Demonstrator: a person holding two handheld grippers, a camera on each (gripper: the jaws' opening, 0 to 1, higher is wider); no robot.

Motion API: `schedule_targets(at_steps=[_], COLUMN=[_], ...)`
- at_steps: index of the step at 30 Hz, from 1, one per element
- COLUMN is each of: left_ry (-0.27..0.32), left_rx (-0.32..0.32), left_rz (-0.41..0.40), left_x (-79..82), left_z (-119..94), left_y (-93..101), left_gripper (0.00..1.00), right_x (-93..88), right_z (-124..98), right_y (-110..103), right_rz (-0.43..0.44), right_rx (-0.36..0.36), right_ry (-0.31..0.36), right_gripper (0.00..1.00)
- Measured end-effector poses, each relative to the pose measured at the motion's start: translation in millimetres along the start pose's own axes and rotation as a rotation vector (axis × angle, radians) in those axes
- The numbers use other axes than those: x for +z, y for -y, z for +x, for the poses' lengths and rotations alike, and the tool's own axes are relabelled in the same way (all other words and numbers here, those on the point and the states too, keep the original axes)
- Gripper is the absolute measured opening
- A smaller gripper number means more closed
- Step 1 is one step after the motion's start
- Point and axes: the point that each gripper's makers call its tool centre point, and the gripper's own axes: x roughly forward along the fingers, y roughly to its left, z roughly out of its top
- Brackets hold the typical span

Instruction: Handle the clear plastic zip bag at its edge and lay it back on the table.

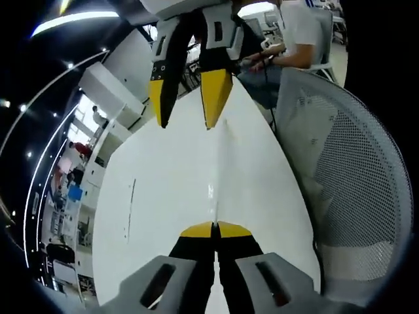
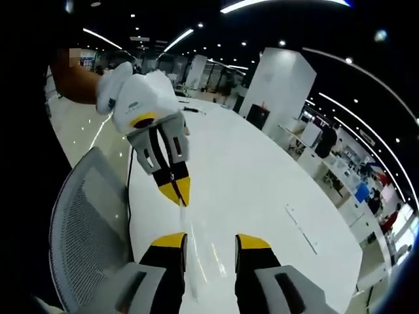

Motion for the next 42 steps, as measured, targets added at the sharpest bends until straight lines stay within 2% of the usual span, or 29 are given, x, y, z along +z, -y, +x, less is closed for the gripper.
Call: schedule_targets(at_steps=[7, 18, 28, 32, 42], left_ry=[-0.003, 0.013, 0.018, 0.018, 0.038], left_rx=[0.013, 0.008, 0.001, -0.004, -0.003], left_rz=[0.018, 0.014, 0.024, 0.031, 0.015], left_x=[2.2, 8.3, 9.5, 9.7, 13.8], left_z=[1, 0, 0, 1, 1], left_y=[-3.9, -3.5, -2.5, -2.0, -0.2], left_gripper=[0.0, 0.0, 0.0, 0.0, 0.0], right_x=[-1.5, -18.3, -18.5, -25.9, -35.1], right_z=[9, 20, 16, 18, 30], right_y=[-2, -10, -9, -9, -25], right_rz=[-0.008, -0.012, 0.011, 0.022, 0.039], right_rx=[0.022, 0.051, 0.052, 0.058, 0.109], right_ry=[-0.012, -0.057, -0.05, -0.066, -0.09], right_gripper=[0.26, 0.25, 0.24, 0.24, 0.2])
